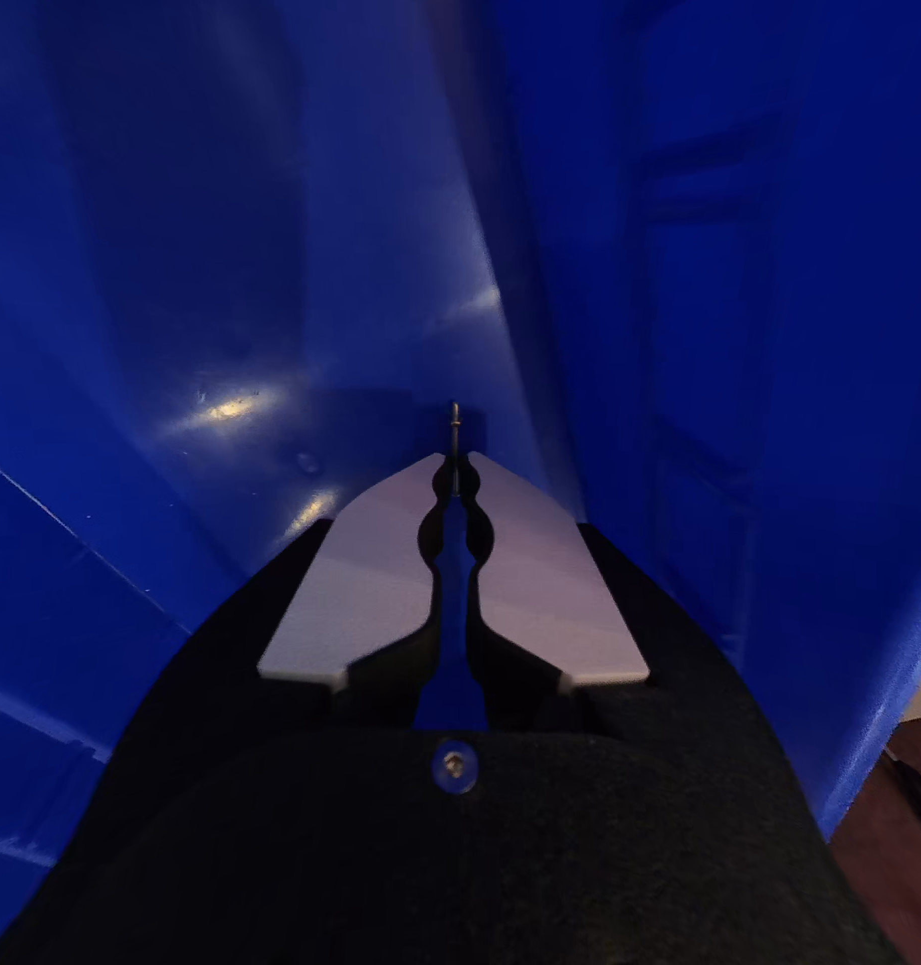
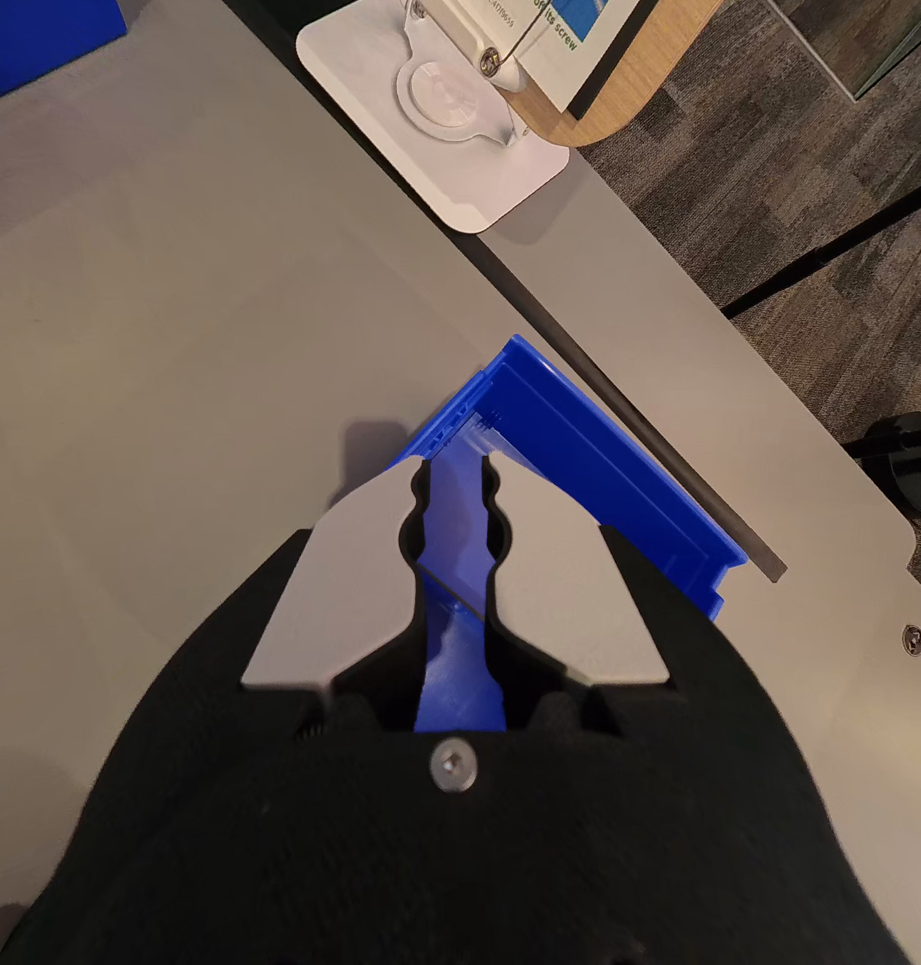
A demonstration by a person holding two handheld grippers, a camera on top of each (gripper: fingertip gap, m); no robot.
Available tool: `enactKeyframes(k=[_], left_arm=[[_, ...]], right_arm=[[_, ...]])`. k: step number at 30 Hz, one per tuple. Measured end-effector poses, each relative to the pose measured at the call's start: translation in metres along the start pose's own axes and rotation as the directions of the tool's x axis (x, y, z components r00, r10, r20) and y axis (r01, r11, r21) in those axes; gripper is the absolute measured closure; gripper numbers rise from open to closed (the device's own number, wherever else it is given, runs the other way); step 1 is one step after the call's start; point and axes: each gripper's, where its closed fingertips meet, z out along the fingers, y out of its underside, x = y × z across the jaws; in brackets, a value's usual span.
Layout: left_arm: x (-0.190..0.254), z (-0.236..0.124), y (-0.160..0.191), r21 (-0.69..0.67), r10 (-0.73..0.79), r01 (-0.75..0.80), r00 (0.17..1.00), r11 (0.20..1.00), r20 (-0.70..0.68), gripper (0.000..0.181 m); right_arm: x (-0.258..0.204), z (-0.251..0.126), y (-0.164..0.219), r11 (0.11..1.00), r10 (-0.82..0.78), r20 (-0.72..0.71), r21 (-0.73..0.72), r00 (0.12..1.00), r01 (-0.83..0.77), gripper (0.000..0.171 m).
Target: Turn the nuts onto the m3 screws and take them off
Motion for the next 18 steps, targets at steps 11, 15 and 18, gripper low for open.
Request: enactKeyframes(k=[11, 15, 18], left_arm=[[0.005, -0.003, 0.006, -0.02, 0.06, -0.06, 0.998, 0.998, -0.035, 0.178], [0.006, -0.03, -0.001, 0.099, 0.073, -0.065, 0.994, 0.993, -0.083, 0.178], [0.009, -0.07, -0.011, 0.281, 0.107, -0.071, 0.988, 0.957, -0.113, 0.178]], right_arm=[[0.001, 0.001, 0.002, 1.0, -0.003, -0.001, -0.012, 1.0, 0.003, 0.151], [0.001, -0.003, -0.002, 1.0, -0.004, -0.006, 0.012, 1.0, 0.004, 0.151], [-0.001, -0.007, -0.011, 0.998, -0.007, -0.008, 0.064, 1.0, 0.008, 0.152]])
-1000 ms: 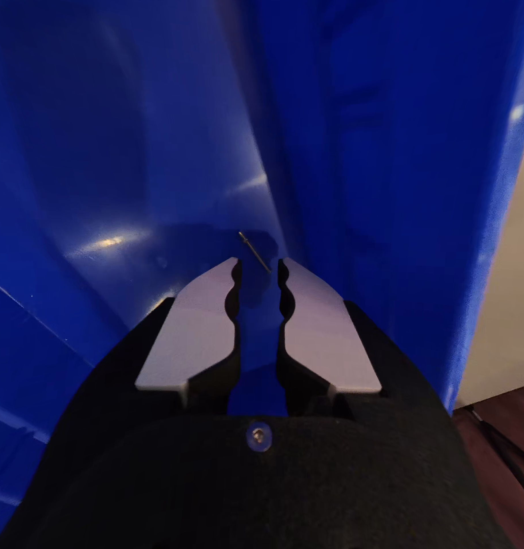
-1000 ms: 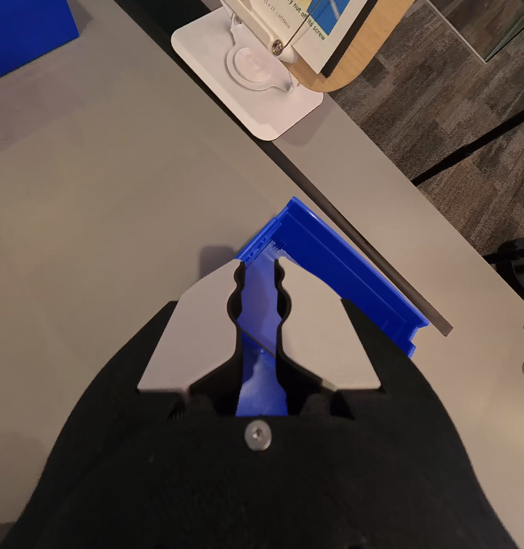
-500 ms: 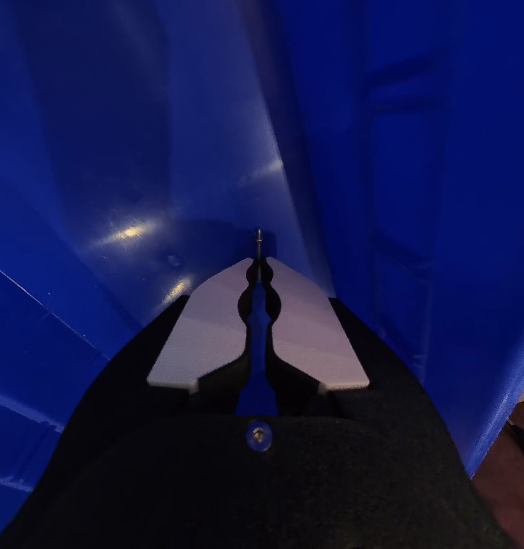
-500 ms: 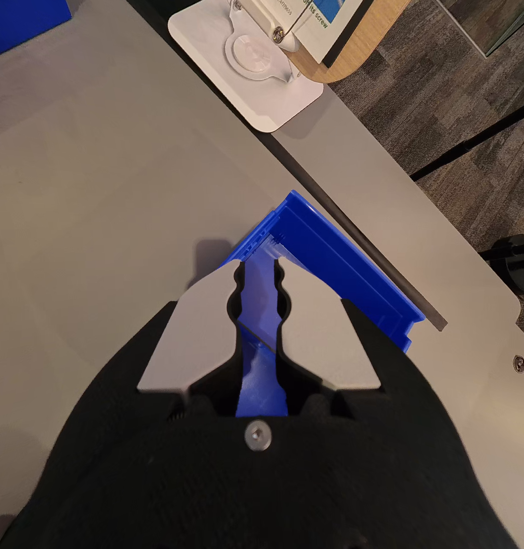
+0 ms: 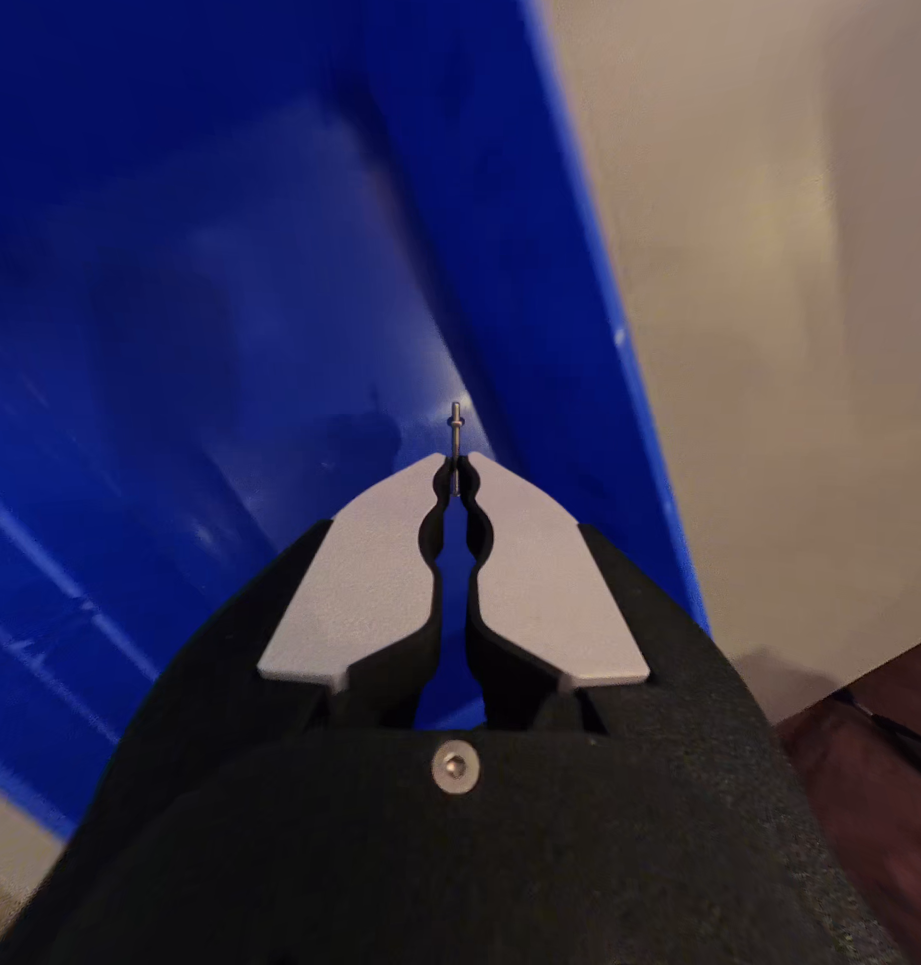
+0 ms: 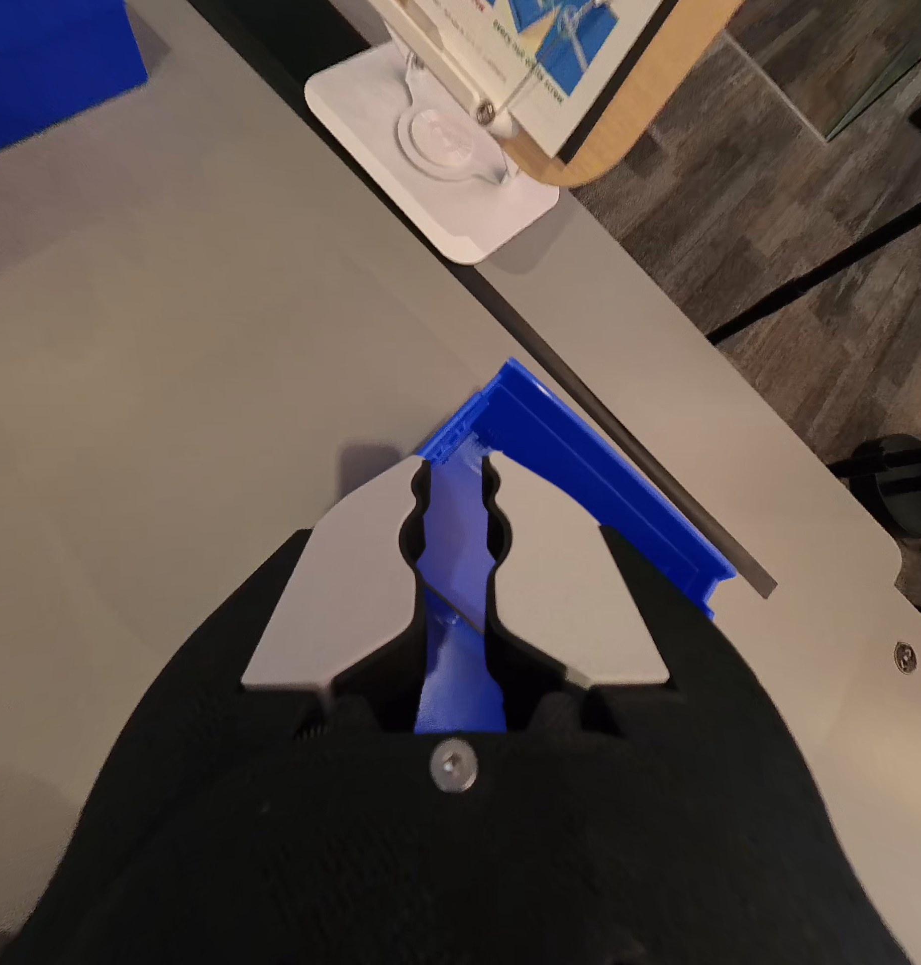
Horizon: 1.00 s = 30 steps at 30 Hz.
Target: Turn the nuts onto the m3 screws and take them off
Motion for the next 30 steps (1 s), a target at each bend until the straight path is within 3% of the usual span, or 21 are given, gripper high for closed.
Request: enactKeyframes(k=[3, 6, 10, 14, 18, 23, 30], left_arm=[[0.015, -0.045, -0.027, 0.242, 0.073, -0.064, 0.997, 0.968, -0.028, 0.178], [0.065, -0.088, -0.054, 0.494, 0.211, -0.112, 0.966, 0.862, -0.148, 0.178], [0.164, -0.124, -0.066, 0.708, 0.494, -0.137, 0.805, 0.693, -0.328, 0.179], [0.232, -0.131, -0.057, 0.798, 0.67, -0.199, 0.674, 0.569, -0.31, 0.179], [0.272, -0.126, -0.042, 0.809, 0.741, -0.239, 0.592, 0.538, -0.318, 0.179], [0.286, -0.125, -0.036, 0.813, 0.758, -0.252, 0.573, 0.526, -0.312, 0.179], [0.291, -0.124, -0.033, 0.814, 0.769, -0.276, 0.57, 0.511, -0.289, 0.179]], right_arm=[[-0.013, -0.005, -0.024, 0.993, -0.01, 0.044, 0.117, 0.999, 0.005, 0.152], [-0.052, -0.018, -0.064, 0.944, -0.078, 0.19, 0.33, 0.979, 0.011, 0.151], [-0.133, -0.057, -0.115, 0.793, -0.24, 0.52, 0.592, 0.82, -0.143, 0.151], [-0.173, -0.071, -0.134, 0.712, -0.294, 0.666, 0.631, 0.686, -0.307, 0.161], [-0.192, -0.07, -0.138, 0.713, -0.292, 0.747, 0.587, 0.598, -0.385, 0.161], [-0.207, -0.071, -0.139, 0.712, -0.298, 0.797, 0.552, 0.525, -0.434, 0.166], [-0.219, -0.065, -0.138, 0.728, -0.298, 0.807, 0.538, 0.511, -0.425, 0.165]])
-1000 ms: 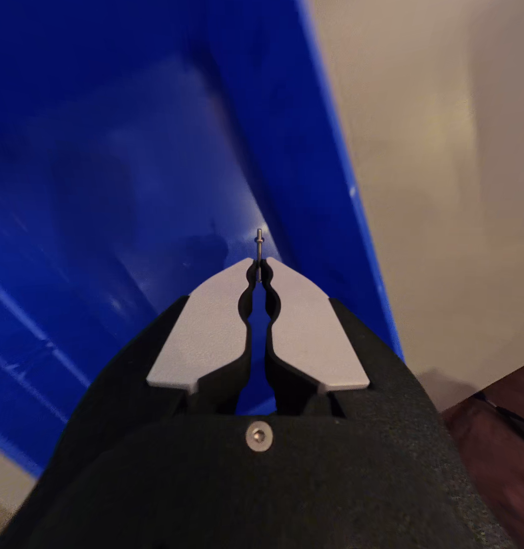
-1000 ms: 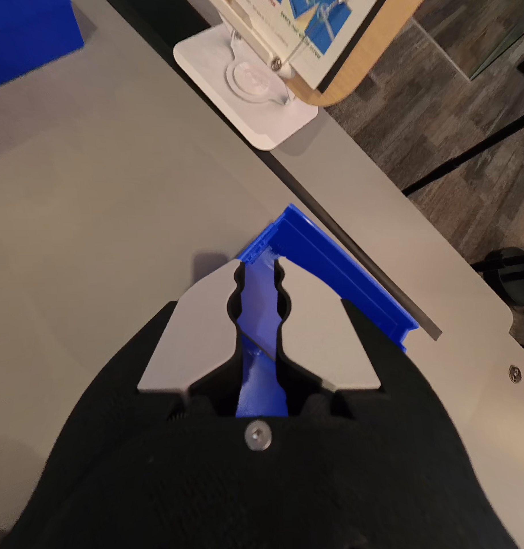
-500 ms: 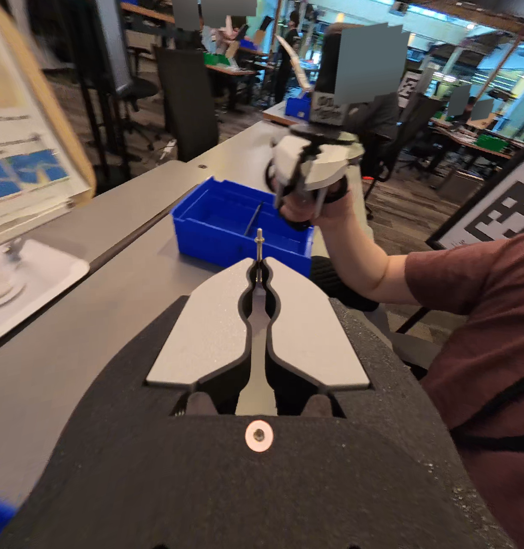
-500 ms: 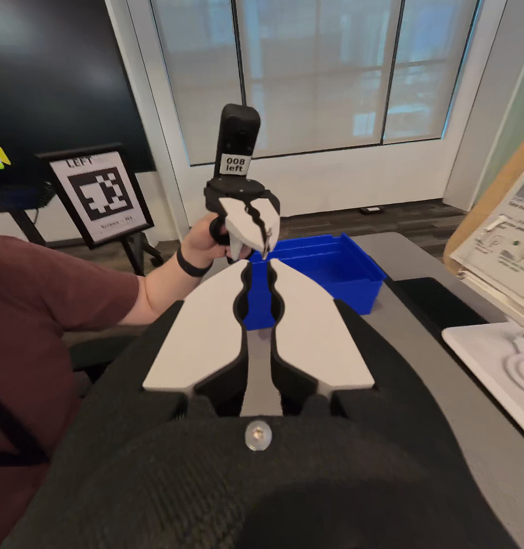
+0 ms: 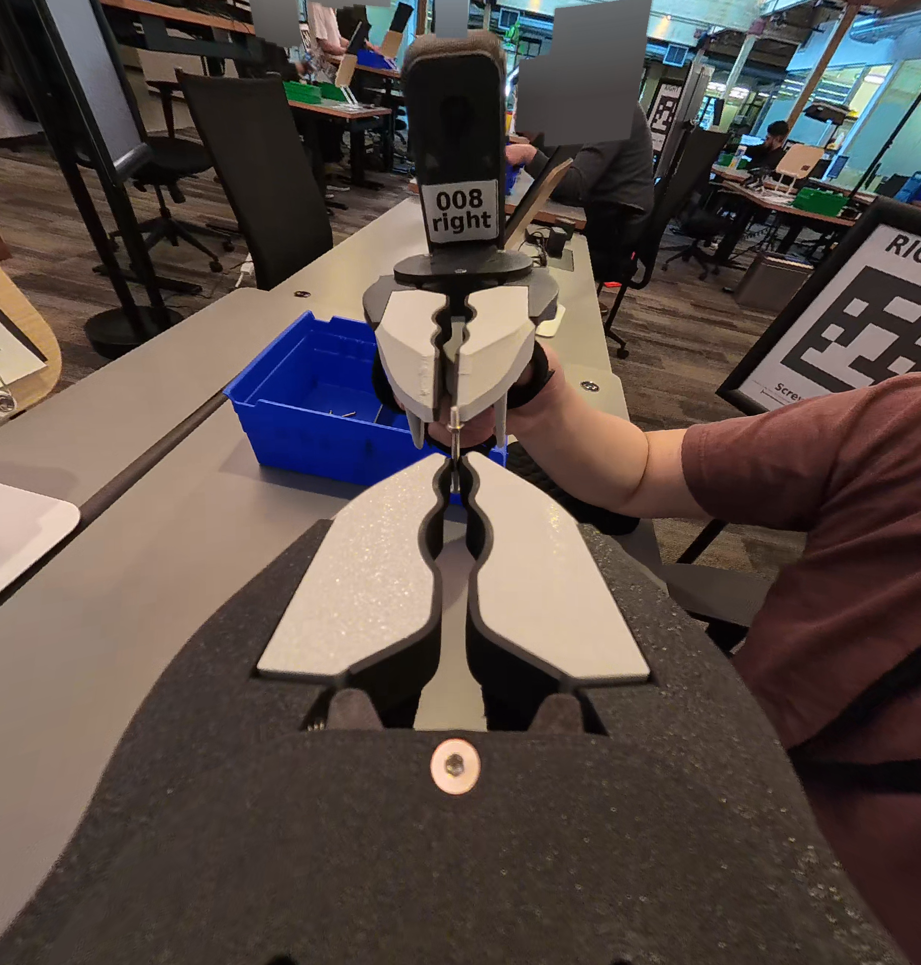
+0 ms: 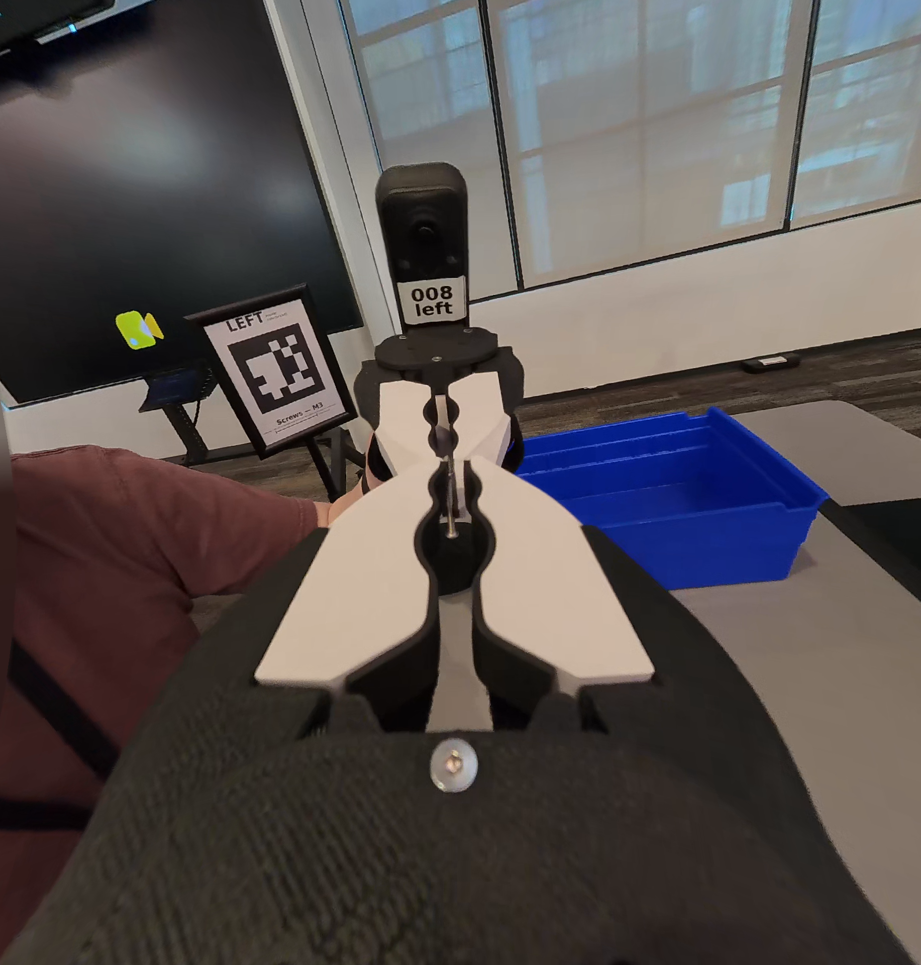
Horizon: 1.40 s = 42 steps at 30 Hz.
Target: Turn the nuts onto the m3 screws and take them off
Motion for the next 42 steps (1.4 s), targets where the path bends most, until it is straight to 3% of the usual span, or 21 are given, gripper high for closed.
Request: enactKeyframes(k=[3, 6, 22, 25, 31, 42], left_arm=[[0.003, 0.0, 0.001, -0.013, 0.008, -0.009, 1.0, 1.0, -0.012, 0.179], [0.004, 0.001, 0.001, -0.017, 0.015, -0.015, 1.0, 1.0, -0.01, 0.179], [0.007, 0.004, 0.005, -0.024, -0.007, 0.005, 0.999, 1.0, -0.054, 0.178], [0.006, 0.004, 0.002, 0.002, -0.052, 0.052, 0.996, 0.999, -0.077, 0.167], [0.009, 0.009, 0.006, 0.002, -0.089, 0.09, 0.988, 0.996, -0.122, 0.178], [0.008, 0.011, 0.006, 0.017, -0.153, 0.158, 0.974, 0.987, -0.169, 0.179]], right_arm=[[-0.002, 0.0, 0.0, 1.0, 0.017, 0.023, -0.003, 1.0, -0.017, 0.17], [-0.004, 0.0, 0.001, 0.999, 0.05, 0.047, -0.014, 0.998, -0.049, 0.159], [-0.007, 0.002, 0.007, 0.997, 0.072, 0.074, -0.039, 0.995, -0.069, 0.167], [-0.009, 0.003, 0.004, 0.994, 0.105, 0.098, -0.014, 0.99, -0.104, 0.168], [-0.007, 0.006, 0.006, 0.994, 0.112, 0.099, 0.001, 0.989, -0.112, 0.169], [-0.004, 0.001, -0.001, 0.995, 0.086, 0.082, 0.034, 0.993, -0.089, 0.168]])
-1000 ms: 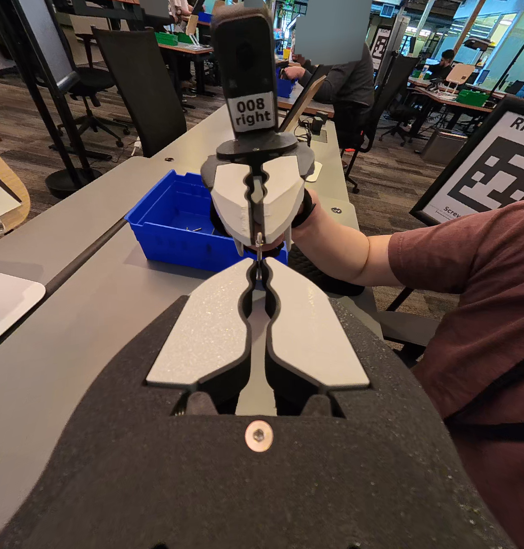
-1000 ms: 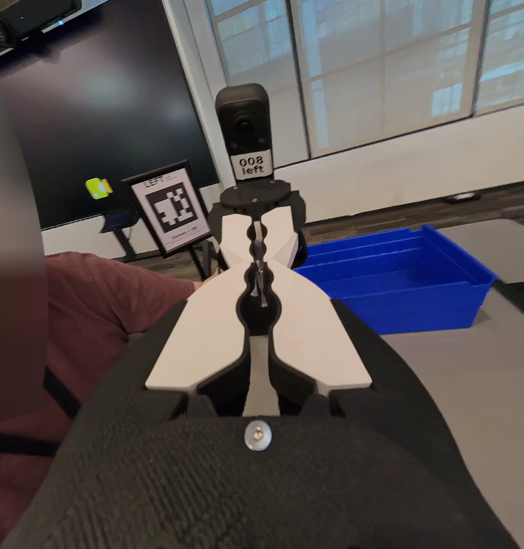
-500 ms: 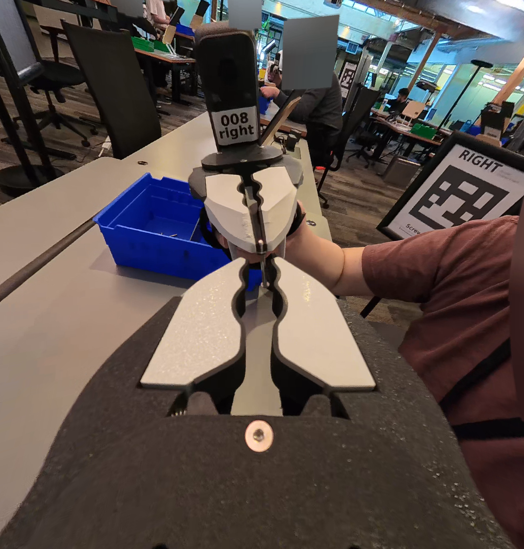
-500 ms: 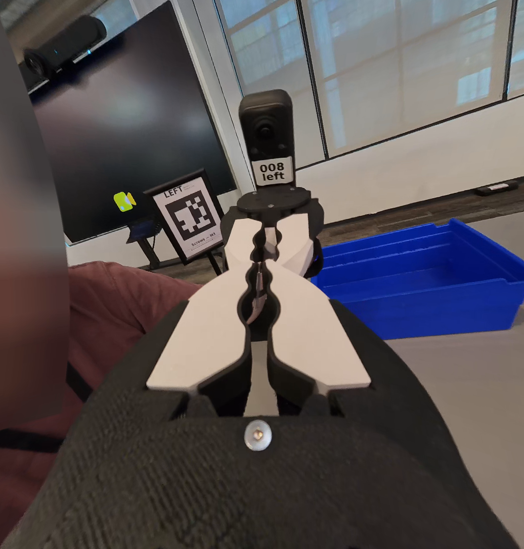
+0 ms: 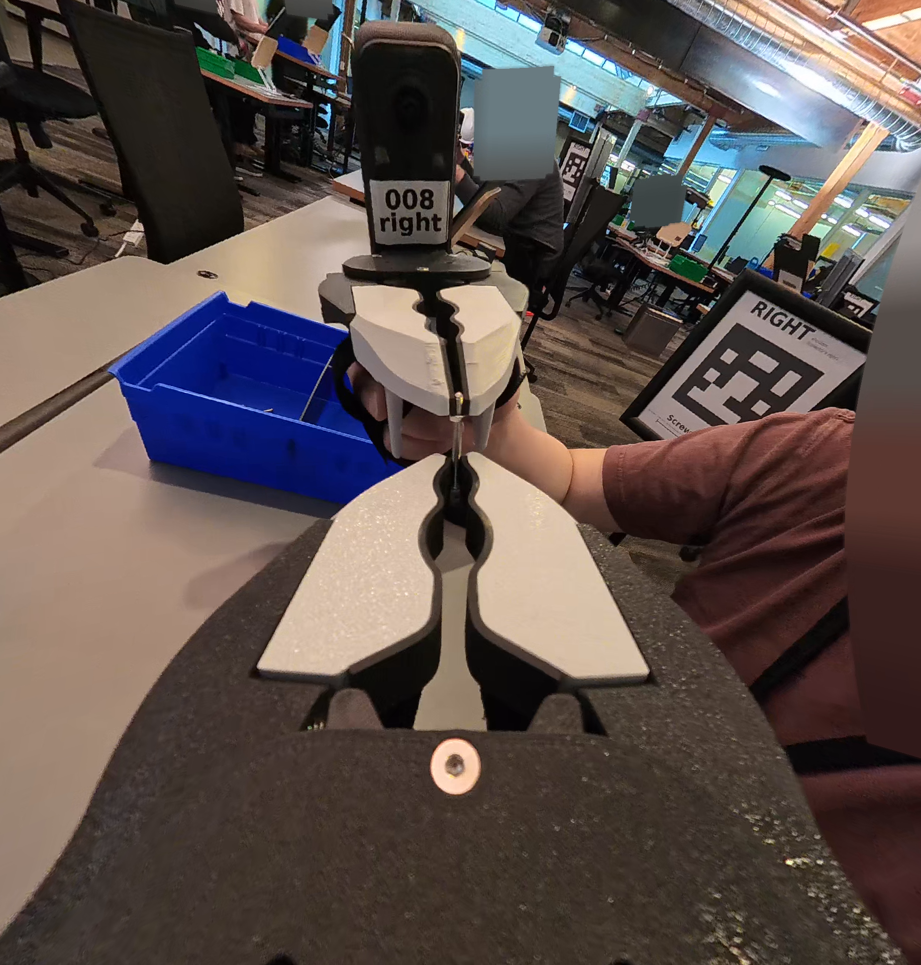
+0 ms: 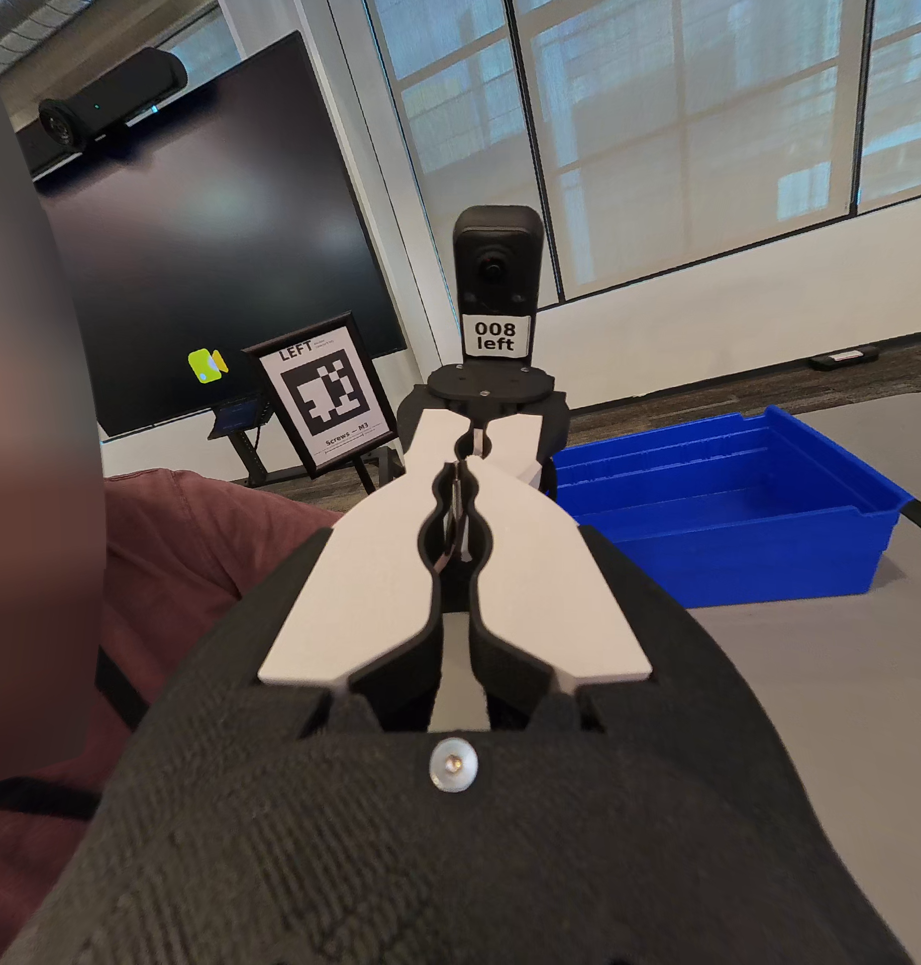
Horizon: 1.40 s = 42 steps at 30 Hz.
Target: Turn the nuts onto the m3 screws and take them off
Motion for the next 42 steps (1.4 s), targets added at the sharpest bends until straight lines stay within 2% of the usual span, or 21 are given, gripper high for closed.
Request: enactKeyframes(k=[3, 6, 9, 13, 17, 20, 24, 28, 33, 35, 38, 42], left_arm=[[-0.002, -0.002, -0.001, 0.004, -0.006, 0.006, 1.0, 1.0, 0.013, 0.179], [-0.006, -0.004, -0.002, 0.001, -0.001, 0.001, 0.999, 1.0, 0.041, 0.179], [-0.01, -0.003, 0.001, -0.022, 0.029, -0.027, 0.995, 0.999, 0.092, 0.179], [-0.003, 0.001, 0.002, -0.026, 0.044, -0.042, 0.997, 0.999, 0.062, 0.179], [0.003, -0.001, -0.002, -0.014, 0.071, -0.07, 0.996, 0.997, 0.049, 0.179], [0.008, -0.001, -0.003, -0.013, 0.071, -0.071, 0.997, 0.997, 0.027, 0.179], [0.009, 0.003, -0.001, -0.025, 0.076, -0.076, 0.997, 0.997, 0.02, 0.179], [0.015, 0.004, -0.001, -0.024, 0.079, -0.079, 0.997, 0.997, -0.001, 0.179], [0.019, 0.002, -0.004, -0.018, 0.095, -0.095, 0.995, 0.995, 0.005, 0.179], [0.018, 0.002, -0.003, -0.025, 0.109, -0.109, 0.994, 0.994, 0.027, 0.179], [0.018, 0.004, -0.002, -0.03, 0.114, -0.113, 0.993, 0.993, 0.027, 0.179], [0.021, 0.006, 0.0, -0.039, 0.114, -0.114, 0.993, 0.993, 0.01, 0.179]], right_arm=[[0.002, -0.002, -0.001, 1.0, -0.014, -0.016, 0.002, 1.0, 0.014, 0.166], [0.005, -0.006, -0.005, 0.999, -0.033, -0.059, 0.0, 0.998, 0.033, 0.154], [0.005, -0.003, -0.003, 0.999, -0.035, -0.069, -0.01, 0.997, 0.034, 0.152], [0.009, 0.002, 0.005, 0.999, -0.024, -0.082, -0.035, 0.996, 0.021, 0.152], [0.005, -0.004, 0.0, 1.0, -0.004, -0.016, -0.02, 1.0, 0.004, 0.149], [0.004, -0.01, -0.003, 1.0, 0.007, 0.008, -0.003, 1.0, -0.007, 0.154], [-0.014, -0.004, -0.005, 0.999, 0.029, 0.114, 0.014, 0.993, -0.031, 0.153], [-0.011, 0.001, 0.004, 0.999, 0.026, 0.1, -0.027, 0.995, -0.023, 0.153], [-0.003, -0.011, -0.003, 1.0, 0.029, 0.084, 0.005, 0.996, -0.029, 0.156], [-0.011, -0.011, -0.006, 0.999, 0.028, 0.131, 0.017, 0.991, -0.031, 0.156], [-0.025, -0.001, 0.0, 1.0, 0.013, 0.173, -0.015, 0.985, -0.01, 0.149], [-0.022, 0.007, 0.008, 0.998, -0.033, 0.127, -0.044, 0.991, 0.039, 0.147]])
